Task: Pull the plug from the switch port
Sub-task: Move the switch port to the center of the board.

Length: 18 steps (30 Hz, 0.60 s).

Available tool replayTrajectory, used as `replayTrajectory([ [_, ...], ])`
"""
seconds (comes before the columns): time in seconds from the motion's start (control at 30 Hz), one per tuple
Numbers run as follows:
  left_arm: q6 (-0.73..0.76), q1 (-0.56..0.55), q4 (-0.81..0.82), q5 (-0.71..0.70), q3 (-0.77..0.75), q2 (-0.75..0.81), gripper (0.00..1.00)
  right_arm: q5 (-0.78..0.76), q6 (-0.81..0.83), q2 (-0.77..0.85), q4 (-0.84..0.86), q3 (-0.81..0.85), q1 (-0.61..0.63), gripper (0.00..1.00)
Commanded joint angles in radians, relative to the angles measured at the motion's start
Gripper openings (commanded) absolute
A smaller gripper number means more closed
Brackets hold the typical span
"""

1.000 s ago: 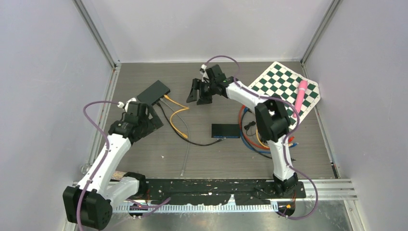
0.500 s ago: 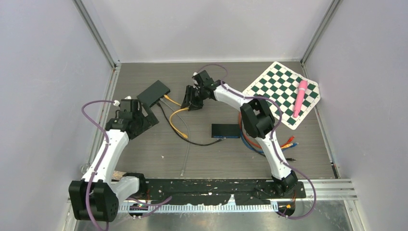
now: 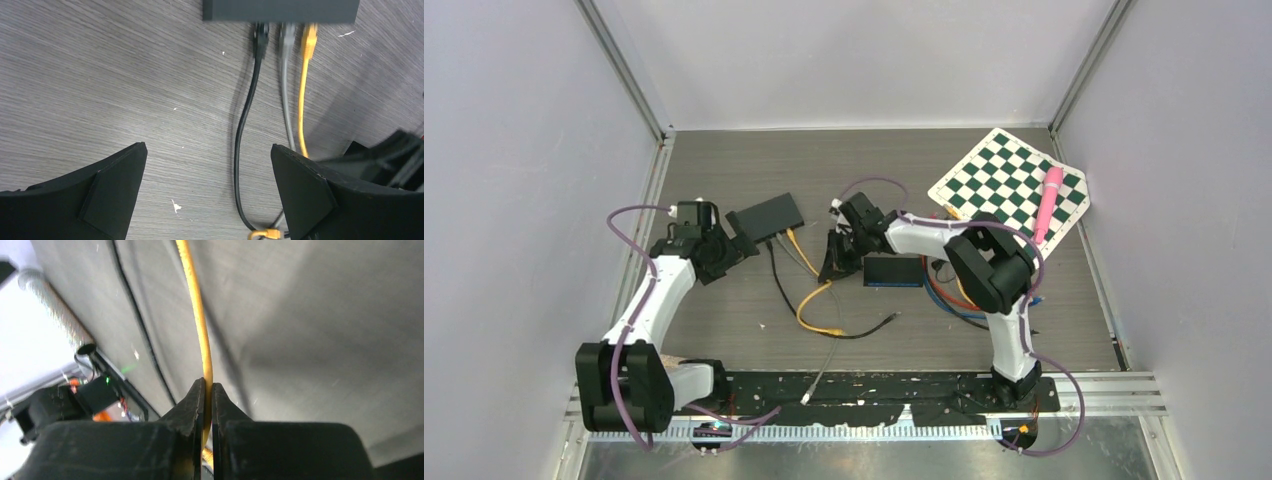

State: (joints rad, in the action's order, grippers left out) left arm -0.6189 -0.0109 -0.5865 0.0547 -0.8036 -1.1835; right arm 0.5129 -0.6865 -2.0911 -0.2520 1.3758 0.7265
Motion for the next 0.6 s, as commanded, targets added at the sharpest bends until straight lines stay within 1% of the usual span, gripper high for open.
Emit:
replayTrajectory([
  [0.0,0.017,0.021,0.062,0.024,-0.014,-0.021,0.99,0.085,0.022,0.168,0.088,-0.13,0.073,0.05],
  [0.1,0.016,0.036,0.057,0.02,-0.021,-0.044,0.99,0.048,0.066,0.263,0.034,-0.192,0.139,0.08],
  [0.2,0.031,0.036,0.053,0.028,-0.029,-0.068,1.0,0.018,0.121,0.321,-0.045,-0.216,0.175,0.16],
  [0.27,0.036,0.037,0.063,0.036,-0.028,-0.079,1.0,-0.024,0.173,0.351,-0.111,-0.192,0.179,0.27],
  [0.3,0.036,0.037,0.071,0.042,-0.027,-0.084,1.0,-0.067,0.213,0.364,-0.136,-0.178,0.179,0.41],
  [0.37,0.037,0.04,0.081,0.058,-0.028,-0.091,1.0,-0.141,0.267,0.367,-0.217,-0.114,0.176,0.54],
  [0.43,0.049,0.041,0.084,0.074,-0.036,-0.104,1.0,-0.203,0.315,0.366,-0.296,-0.04,0.17,0.59],
  [0.47,0.055,0.043,0.082,0.08,-0.04,-0.112,1.0,-0.248,0.34,0.368,-0.332,0.004,0.165,0.6],
  [0.57,0.066,0.042,0.087,0.081,-0.038,-0.127,1.0,-0.321,0.37,0.387,-0.368,0.07,0.145,0.63],
])
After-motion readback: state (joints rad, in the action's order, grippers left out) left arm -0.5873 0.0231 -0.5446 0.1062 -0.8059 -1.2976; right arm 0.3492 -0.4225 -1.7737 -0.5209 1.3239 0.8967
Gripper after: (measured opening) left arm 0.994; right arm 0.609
